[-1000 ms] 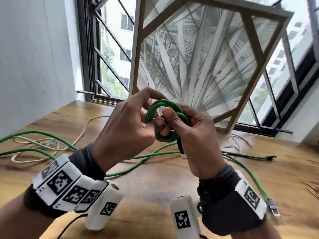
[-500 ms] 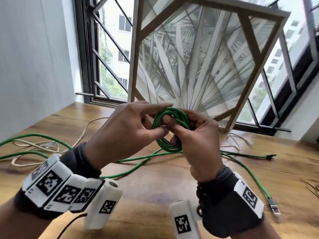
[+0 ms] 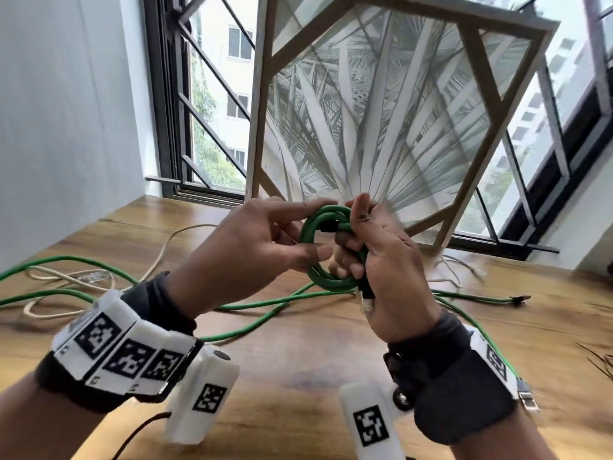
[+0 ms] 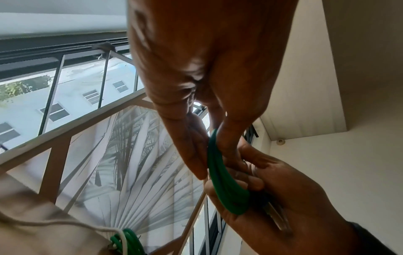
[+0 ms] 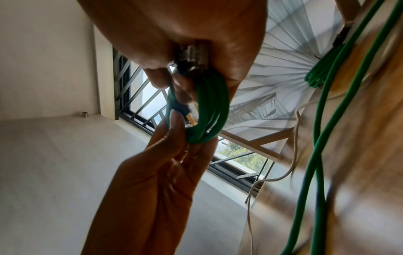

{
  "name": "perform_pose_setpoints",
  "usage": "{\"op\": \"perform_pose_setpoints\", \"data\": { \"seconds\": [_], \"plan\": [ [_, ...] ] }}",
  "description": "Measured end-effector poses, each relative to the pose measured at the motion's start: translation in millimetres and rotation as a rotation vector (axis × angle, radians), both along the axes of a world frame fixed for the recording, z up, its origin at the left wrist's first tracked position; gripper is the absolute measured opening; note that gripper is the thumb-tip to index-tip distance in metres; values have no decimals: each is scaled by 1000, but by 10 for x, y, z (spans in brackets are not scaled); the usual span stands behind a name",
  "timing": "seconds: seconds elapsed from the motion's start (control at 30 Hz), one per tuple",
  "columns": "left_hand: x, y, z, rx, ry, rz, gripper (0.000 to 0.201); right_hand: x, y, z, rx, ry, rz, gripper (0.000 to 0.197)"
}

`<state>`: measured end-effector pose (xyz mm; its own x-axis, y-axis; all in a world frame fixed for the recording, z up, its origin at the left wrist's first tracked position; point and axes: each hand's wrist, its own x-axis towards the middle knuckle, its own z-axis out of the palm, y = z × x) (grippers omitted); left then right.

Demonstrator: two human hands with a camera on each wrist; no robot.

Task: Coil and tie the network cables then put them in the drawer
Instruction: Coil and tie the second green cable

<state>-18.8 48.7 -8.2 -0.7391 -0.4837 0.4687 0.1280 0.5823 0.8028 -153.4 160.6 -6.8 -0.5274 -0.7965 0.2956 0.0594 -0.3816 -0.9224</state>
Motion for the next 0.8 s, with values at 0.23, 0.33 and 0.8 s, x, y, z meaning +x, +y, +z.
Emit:
{"op": "perform_pose_setpoints", "data": {
  "seconds": [0.23, 0.33, 0.8],
  "plan": [
    [22, 64, -26, -335, -125, 127, 35, 75, 9, 26, 52, 85, 69, 46],
    [35, 14, 32, -116, -114, 15, 55, 34, 47, 37, 80, 108, 227, 40],
    [32, -183, 46, 561, -22, -218, 42, -51, 46, 37, 44, 22, 243, 37]
  ]
}}
